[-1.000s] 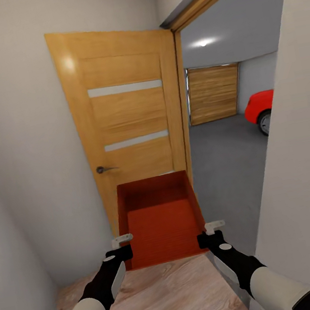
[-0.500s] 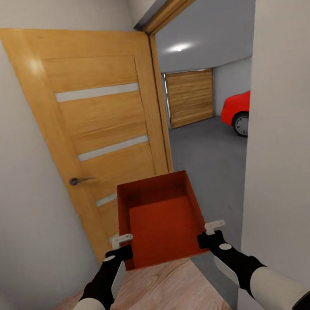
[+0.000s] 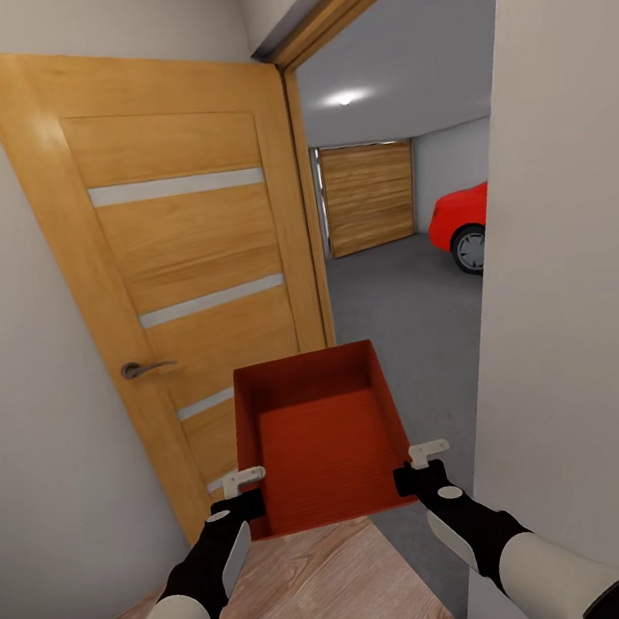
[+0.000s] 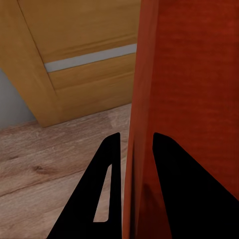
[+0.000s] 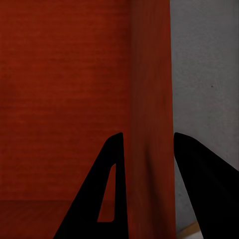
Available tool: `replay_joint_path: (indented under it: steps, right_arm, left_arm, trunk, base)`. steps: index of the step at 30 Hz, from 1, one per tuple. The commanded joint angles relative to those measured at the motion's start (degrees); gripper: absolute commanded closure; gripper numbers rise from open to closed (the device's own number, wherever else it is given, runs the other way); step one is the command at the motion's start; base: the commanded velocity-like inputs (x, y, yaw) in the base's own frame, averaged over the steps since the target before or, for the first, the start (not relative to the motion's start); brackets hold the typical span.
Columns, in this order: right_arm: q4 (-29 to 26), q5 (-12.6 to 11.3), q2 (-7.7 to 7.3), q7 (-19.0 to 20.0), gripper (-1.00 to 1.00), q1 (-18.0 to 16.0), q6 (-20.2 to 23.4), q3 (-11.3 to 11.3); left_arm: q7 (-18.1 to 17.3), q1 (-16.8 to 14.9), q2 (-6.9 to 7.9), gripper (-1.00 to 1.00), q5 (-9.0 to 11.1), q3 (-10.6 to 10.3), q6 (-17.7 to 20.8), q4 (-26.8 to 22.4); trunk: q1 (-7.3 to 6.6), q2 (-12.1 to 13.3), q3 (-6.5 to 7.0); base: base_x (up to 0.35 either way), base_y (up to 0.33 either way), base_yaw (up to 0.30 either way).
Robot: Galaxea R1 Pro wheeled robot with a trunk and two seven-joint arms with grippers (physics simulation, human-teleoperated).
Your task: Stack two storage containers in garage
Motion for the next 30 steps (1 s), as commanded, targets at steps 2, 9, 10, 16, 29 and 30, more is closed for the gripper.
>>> replay_joint_path:
  steps: [2,9,10,16,29,30]
  right_arm:
    - [2.56,-0.79,-0.16,-0.37,1.0,-0.03,-0.32,0.1]
    - [0.79,-0.83,0.02,-0.74,1.0,-0.09,0.0,0.82]
    - [0.75,-0.83,-0.16,-0.84,1.0,-0.08,-0.12,0.88]
    - [-0.21,-0.79,-0.42,-1.05,1.0,-0.06,-0.33,0.96]
    - [-2.26,-0.79,-0.75,-1.12,1.0,-0.07,-0.36,1.06]
    - [-2.25,-0.79,-0.76,-1.11,1.0,-0.08,-0.37,1.06]
  left_arm:
    - [0.55,-0.04,0.39,1.0,-0.82,1.05,0.4,-0.3]
    - [0.46,0.37,0.32,1.0,1.54,-0.22,0.05,-0.08]
    - [0.46,0.38,0.35,1.0,1.58,-0.22,0.05,-0.16]
    - [0.47,0.4,0.39,1.0,1.45,-0.38,0.13,-1.36]
    - [0.53,0.4,0.39,1.0,1.41,-0.48,0.14,-3.22]
    - [0.51,0.4,0.39,1.0,1.42,-0.5,0.14,-3.22]
  trunk:
    - [0.02,-0.05,-0.01]
    - [0.02,-0.05,-0.02]
    - [0.02,-0.05,-0.02]
    - [0.02,-0.05,-0.02]
    - [0.02,-0.05,-0.02]
    - [0.02,-0.05,-0.02]
  base:
    - [0.0,0.0,0.0]
    - [0.0,0.001,0.0]
    - [0.0,0.0,0.0]
    - [0.0,0.0,0.0]
    - [0.0,0.0,0.0]
    - [0.0,0.0,0.0]
